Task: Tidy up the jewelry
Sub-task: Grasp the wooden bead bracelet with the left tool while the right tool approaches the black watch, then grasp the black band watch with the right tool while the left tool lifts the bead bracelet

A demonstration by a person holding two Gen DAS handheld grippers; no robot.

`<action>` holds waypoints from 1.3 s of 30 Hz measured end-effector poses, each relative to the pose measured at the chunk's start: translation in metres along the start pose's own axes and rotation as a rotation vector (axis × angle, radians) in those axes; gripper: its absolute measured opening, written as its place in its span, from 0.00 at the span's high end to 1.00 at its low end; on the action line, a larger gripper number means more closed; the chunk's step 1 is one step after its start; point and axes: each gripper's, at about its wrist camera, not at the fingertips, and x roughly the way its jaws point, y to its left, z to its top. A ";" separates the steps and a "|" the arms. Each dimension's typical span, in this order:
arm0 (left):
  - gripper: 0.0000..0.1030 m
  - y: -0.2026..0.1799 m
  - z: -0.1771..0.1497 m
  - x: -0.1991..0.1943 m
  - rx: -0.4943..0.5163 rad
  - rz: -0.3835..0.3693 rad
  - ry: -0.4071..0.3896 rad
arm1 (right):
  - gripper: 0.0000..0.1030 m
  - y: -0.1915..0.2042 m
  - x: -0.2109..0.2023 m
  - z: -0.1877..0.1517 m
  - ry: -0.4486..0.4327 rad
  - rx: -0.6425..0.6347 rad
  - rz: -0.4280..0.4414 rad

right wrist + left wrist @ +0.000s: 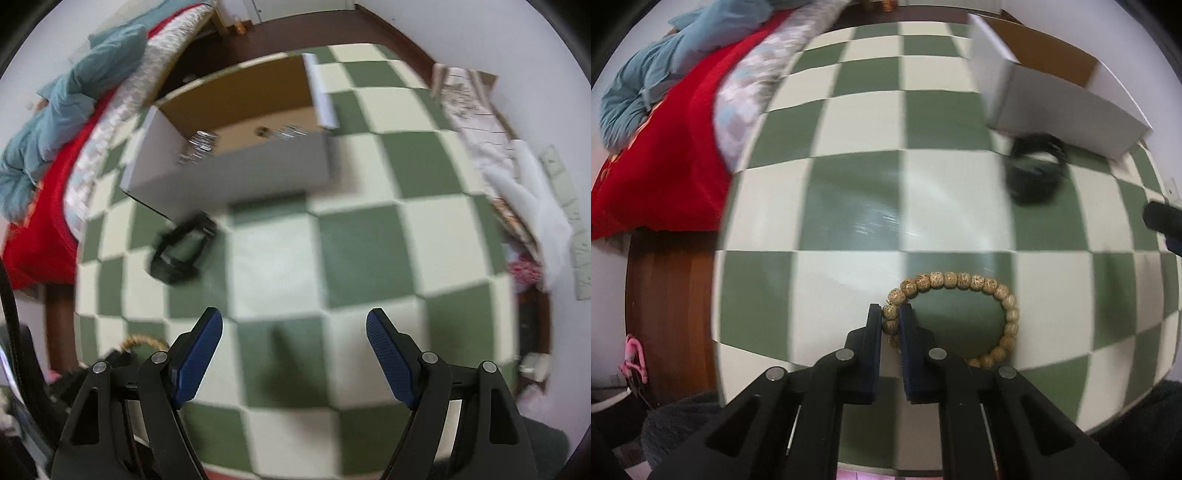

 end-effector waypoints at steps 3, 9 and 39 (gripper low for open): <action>0.94 0.013 0.004 0.003 -0.021 0.006 -0.001 | 0.40 0.023 0.018 0.015 0.007 0.032 0.076; 0.94 0.025 0.008 0.008 -0.043 -0.020 0.013 | 0.64 0.059 0.051 0.031 0.035 0.034 0.113; 0.94 -0.006 -0.004 0.006 -0.011 -0.099 0.020 | 0.23 0.040 0.014 0.000 0.063 -0.355 0.165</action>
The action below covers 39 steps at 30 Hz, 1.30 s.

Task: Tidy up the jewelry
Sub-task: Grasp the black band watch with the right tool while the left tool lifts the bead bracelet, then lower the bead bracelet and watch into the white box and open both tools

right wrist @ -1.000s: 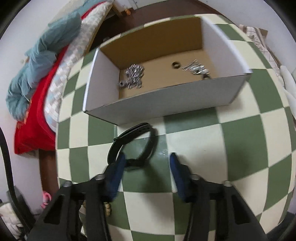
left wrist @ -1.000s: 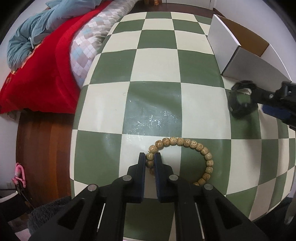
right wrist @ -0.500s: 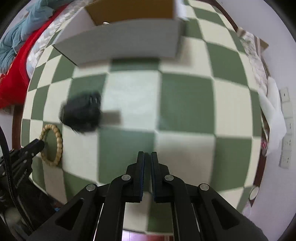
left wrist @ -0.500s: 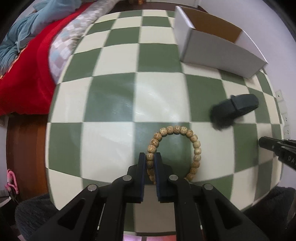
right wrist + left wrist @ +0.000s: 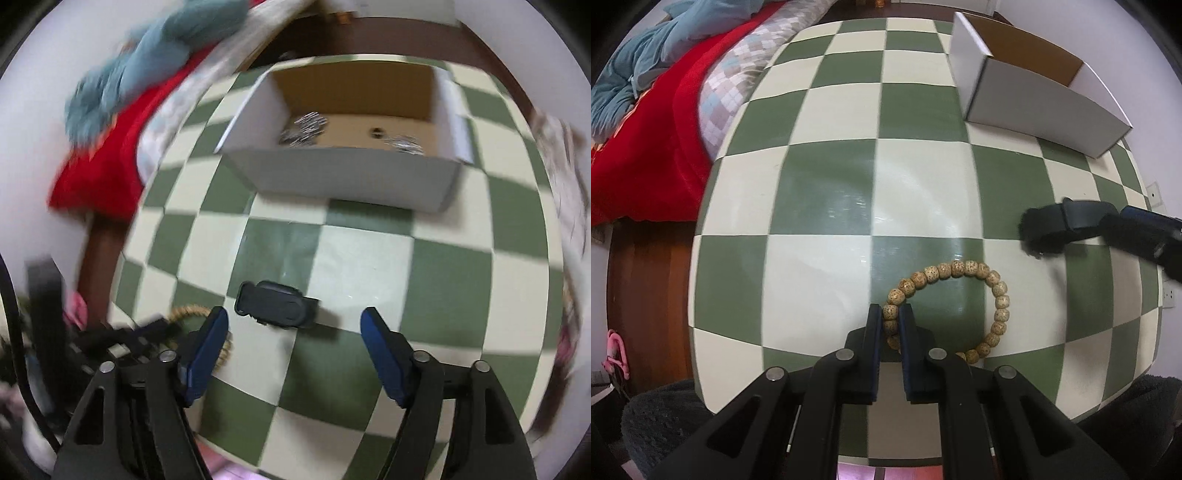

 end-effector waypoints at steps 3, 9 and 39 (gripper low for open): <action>0.94 0.009 0.001 -0.002 -0.016 0.005 0.001 | 0.23 0.014 0.017 0.006 0.037 -0.051 -0.010; 0.94 0.016 0.003 -0.005 -0.027 0.012 -0.001 | 0.34 0.018 0.042 0.008 0.064 -0.023 0.007; 0.94 -0.026 0.093 -0.149 0.058 -0.174 -0.264 | 0.50 -0.029 -0.120 0.032 -0.275 0.191 0.025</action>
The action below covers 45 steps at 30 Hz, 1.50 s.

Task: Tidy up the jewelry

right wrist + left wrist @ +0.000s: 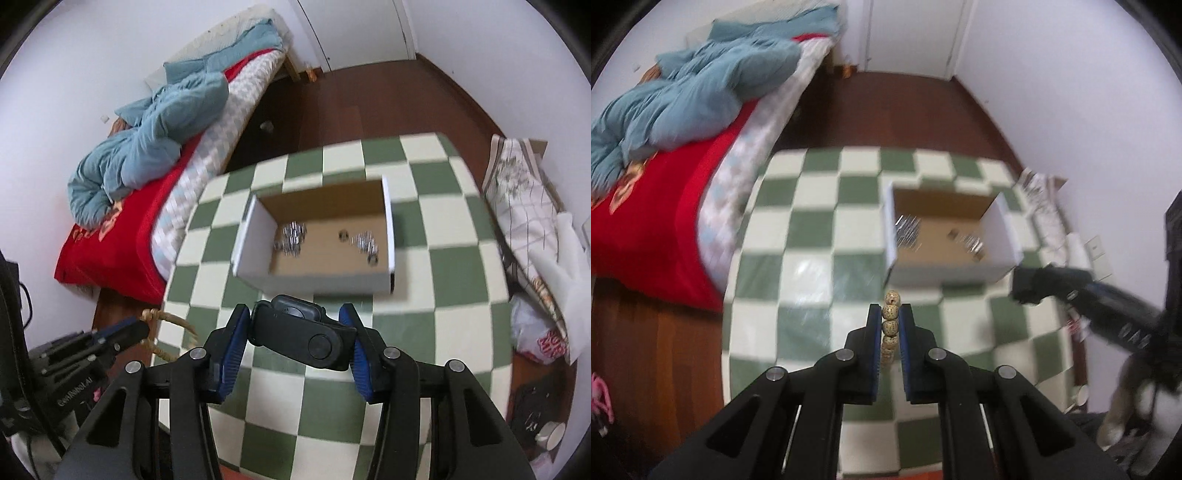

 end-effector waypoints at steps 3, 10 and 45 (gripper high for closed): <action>0.94 -0.012 0.035 0.001 0.012 -0.039 -0.016 | 0.50 -0.002 -0.003 0.026 -0.016 0.003 -0.016; 0.94 -0.031 0.097 0.055 0.037 -0.092 0.060 | 0.50 -0.026 0.031 0.080 0.041 0.062 -0.034; 0.00 -0.006 0.043 0.069 -0.037 0.216 -0.004 | 0.00 -0.036 0.058 0.052 0.146 -0.031 -0.443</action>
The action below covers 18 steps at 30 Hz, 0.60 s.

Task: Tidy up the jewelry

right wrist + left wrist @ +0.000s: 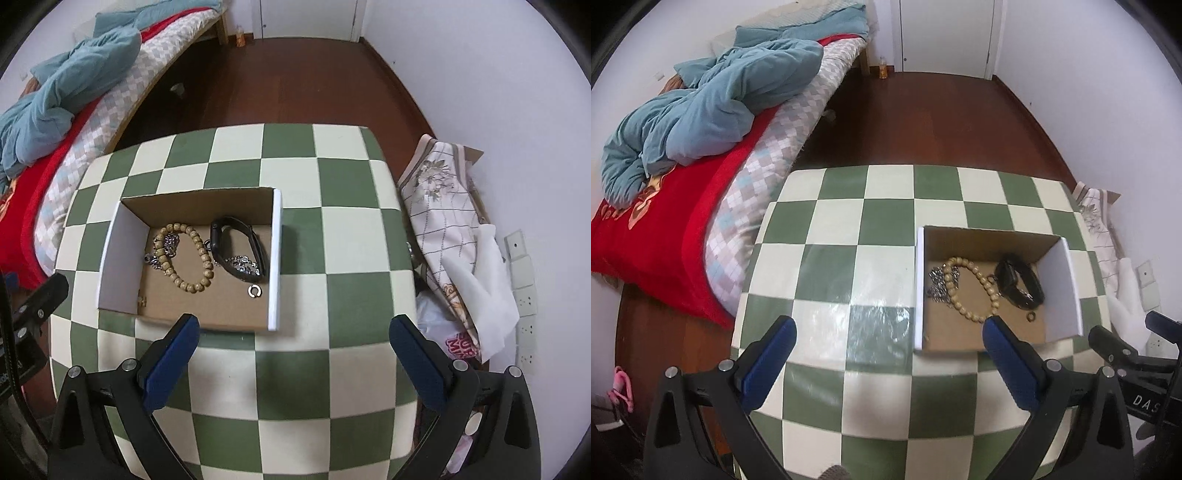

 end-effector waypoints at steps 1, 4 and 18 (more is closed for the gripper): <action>0.00 0.000 -0.003 -0.006 0.001 0.001 -0.008 | 0.00 -0.001 -0.006 -0.004 -0.013 0.004 -0.002; 0.00 0.002 -0.013 -0.029 -0.011 -0.003 -0.049 | 0.00 -0.005 -0.027 -0.015 -0.048 0.019 -0.002; 0.00 0.002 -0.059 -0.147 0.011 -0.057 -0.205 | 0.00 -0.018 -0.152 -0.087 -0.244 0.039 -0.005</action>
